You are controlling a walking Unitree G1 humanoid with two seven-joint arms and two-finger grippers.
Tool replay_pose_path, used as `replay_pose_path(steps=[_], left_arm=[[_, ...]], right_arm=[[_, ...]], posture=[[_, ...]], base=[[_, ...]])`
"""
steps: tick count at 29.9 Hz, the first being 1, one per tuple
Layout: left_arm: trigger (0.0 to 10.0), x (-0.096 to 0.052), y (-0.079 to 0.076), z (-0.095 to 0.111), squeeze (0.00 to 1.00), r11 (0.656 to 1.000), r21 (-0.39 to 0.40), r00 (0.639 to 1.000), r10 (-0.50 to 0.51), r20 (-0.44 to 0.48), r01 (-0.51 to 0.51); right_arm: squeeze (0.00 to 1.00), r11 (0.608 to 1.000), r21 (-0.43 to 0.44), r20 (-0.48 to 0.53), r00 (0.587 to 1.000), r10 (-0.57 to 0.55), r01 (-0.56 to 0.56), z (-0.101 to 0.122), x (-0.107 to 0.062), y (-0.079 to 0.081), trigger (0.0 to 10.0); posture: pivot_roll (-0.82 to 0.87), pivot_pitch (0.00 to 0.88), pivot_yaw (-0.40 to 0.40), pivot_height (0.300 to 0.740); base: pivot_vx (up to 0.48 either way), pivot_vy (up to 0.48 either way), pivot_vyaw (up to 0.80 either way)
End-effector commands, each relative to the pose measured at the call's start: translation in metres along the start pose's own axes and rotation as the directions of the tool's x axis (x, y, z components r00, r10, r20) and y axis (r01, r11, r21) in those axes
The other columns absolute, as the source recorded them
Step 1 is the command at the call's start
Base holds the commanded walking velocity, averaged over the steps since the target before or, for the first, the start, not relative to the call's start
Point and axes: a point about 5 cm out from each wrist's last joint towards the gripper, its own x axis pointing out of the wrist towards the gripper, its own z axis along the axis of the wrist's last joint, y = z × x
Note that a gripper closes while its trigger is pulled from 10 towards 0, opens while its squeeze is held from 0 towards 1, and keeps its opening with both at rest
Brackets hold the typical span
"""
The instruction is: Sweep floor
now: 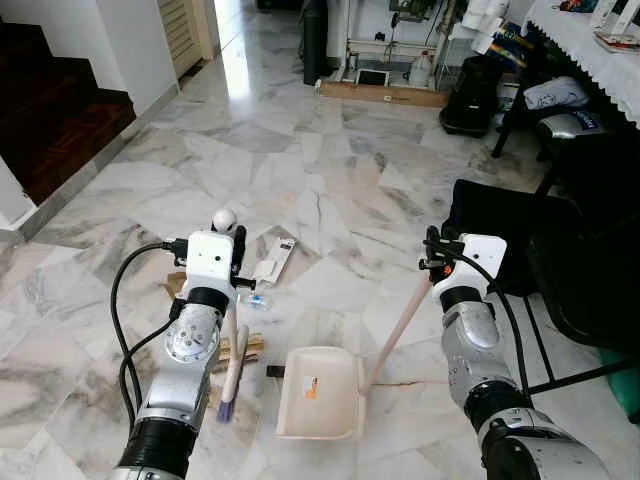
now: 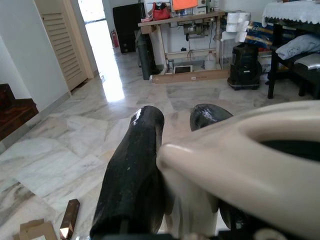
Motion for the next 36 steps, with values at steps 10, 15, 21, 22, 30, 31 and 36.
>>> replay_pose_path(steps=[10, 15, 21, 22, 30, 31, 36], left_arm=[[10.0, 0.0011, -0.0054, 0.0069, 0.00, 0.999, 0.033, 0.998, -0.032, 0.056, 0.030], [10.0, 0.0017, -0.0057, 0.0070, 0.00, 0.999, 0.035, 0.998, -0.036, 0.058, 0.034], [10.0, 0.0023, -0.0048, 0.0070, 0.00, 0.999, 0.035, 0.998, -0.030, 0.060, 0.028], [10.0, 0.0026, -0.0052, 0.0068, 0.00, 0.999, 0.034, 0.998, -0.030, 0.060, 0.028], [10.0, 0.0069, -0.0045, 0.0098, 0.00, 0.999, 0.038, 0.996, -0.039, 0.074, 0.037], [10.0, 0.0073, -0.0040, 0.0101, 0.00, 0.998, 0.040, 0.996, -0.041, 0.076, 0.038], [10.0, 0.0077, -0.0041, 0.0094, 0.00, 0.998, 0.041, 0.996, -0.054, 0.072, 0.051]], right_arm=[[0.00, 1.000, 0.004, 0.071, 0.997, 0.004, -0.004, 0.0127, 0.0043, 0.0022, 10.0], [0.00, 1.000, 0.003, 0.070, 0.998, 0.007, -0.008, 0.0130, 0.0048, 0.0029, 10.0], [0.00, 1.000, 0.002, 0.066, 0.998, 0.008, -0.008, 0.0131, 0.0054, 0.0027, 10.0], [0.00, 1.000, 0.002, 0.064, 0.998, 0.008, -0.008, 0.0130, 0.0054, 0.0025, 10.0], [0.00, 1.000, 0.012, 0.060, 0.998, -0.006, 0.005, 0.0136, 0.0069, 0.0023, 10.0], [0.00, 1.000, 0.013, 0.060, 0.998, -0.006, 0.005, 0.0137, 0.0072, 0.0030, 10.0], [0.00, 1.000, 0.017, 0.056, 0.998, 0.000, 0.000, 0.0113, 0.0057, 0.0056, 10.0]], posture=[[0.14, 0.000, -0.054, 0.740], [0.14, 0.000, -0.058, 0.740], [0.14, 0.000, -0.063, 0.740], [0.14, 0.000, -0.065, 0.740], [0.14, 0.000, -0.058, 0.740], [0.14, 0.000, -0.058, 0.740], [0.15, 0.000, -0.059, 0.740]], base=[[0.247, 0.000, 0.00], [0.264, 0.000, 0.00], [0.266, 0.000, 0.00], [0.266, 0.000, 0.00], [0.266, 0.000, 0.00], [0.266, 0.000, 0.00], [0.096, 0.000, 0.00]])
